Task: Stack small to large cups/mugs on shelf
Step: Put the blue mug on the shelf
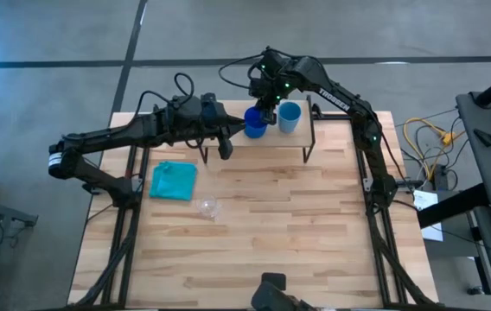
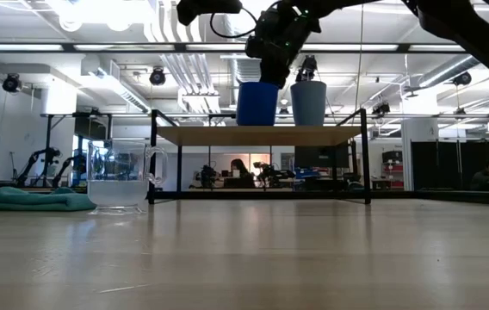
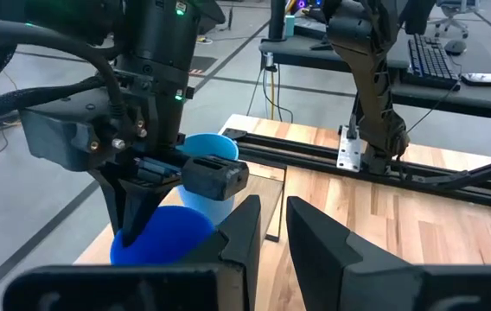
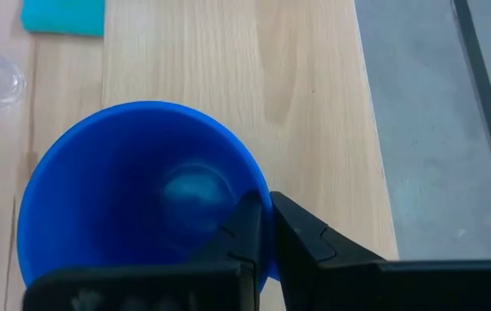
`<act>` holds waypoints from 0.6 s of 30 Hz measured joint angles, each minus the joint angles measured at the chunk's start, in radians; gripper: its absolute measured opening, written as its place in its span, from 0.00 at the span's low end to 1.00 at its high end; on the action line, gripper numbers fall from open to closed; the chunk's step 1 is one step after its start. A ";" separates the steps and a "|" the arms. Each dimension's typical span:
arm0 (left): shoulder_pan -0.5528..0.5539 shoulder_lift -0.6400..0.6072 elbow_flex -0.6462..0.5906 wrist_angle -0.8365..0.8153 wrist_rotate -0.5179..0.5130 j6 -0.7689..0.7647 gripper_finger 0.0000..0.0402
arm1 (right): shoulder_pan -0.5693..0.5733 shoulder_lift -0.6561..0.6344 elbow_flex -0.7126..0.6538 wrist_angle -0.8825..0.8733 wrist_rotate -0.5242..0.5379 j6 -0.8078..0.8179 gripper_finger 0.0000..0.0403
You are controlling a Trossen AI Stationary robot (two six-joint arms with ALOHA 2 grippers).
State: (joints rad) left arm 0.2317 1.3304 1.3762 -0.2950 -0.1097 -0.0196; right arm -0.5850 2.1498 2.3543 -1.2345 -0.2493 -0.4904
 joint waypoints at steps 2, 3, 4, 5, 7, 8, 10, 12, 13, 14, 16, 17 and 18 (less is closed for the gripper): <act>0.000 -0.001 0.000 0.000 0.000 0.000 0.12 | 0.000 0.000 0.000 0.000 0.004 0.000 0.05; 0.000 -0.002 0.000 0.000 0.000 0.000 0.12 | 0.000 0.001 0.000 -0.001 0.004 0.000 0.05; 0.000 -0.002 0.000 0.000 0.000 0.000 0.12 | 0.000 0.001 0.000 -0.002 0.006 0.000 0.06; 0.000 -0.002 0.000 0.000 0.000 0.000 0.12 | 0.000 0.002 0.000 -0.002 0.007 0.000 0.07; 0.002 -0.003 0.000 0.000 0.000 0.000 0.12 | 0.000 0.002 0.000 -0.002 0.012 0.000 0.08; 0.003 -0.003 0.000 0.000 0.000 0.000 0.12 | 0.000 0.002 0.000 -0.002 0.014 0.000 0.09; 0.004 -0.003 0.000 0.000 0.000 0.000 0.12 | 0.000 0.002 0.000 -0.002 0.014 0.000 0.09; 0.004 -0.003 0.000 0.000 0.000 0.001 0.12 | 0.000 0.002 0.000 0.002 0.014 0.000 0.09; 0.004 -0.003 0.000 0.000 0.000 0.001 0.12 | 0.000 0.002 0.000 0.006 0.015 0.000 0.09; 0.004 -0.003 0.000 0.000 0.000 0.001 0.12 | 0.000 0.002 0.000 0.012 0.015 0.000 0.09; 0.004 -0.003 0.000 0.000 0.000 0.001 0.12 | 0.000 0.002 0.000 0.021 0.015 0.000 0.10; 0.004 -0.003 0.000 -0.001 0.000 0.001 0.12 | 0.000 0.002 0.000 0.024 0.015 0.000 0.10; 0.004 -0.003 0.000 -0.001 0.000 0.002 0.12 | 0.000 0.002 0.000 0.024 0.015 0.000 0.10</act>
State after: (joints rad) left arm 0.2360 1.3273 1.3762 -0.2958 -0.1097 -0.0174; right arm -0.5850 2.1517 2.3543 -1.2102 -0.2344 -0.4906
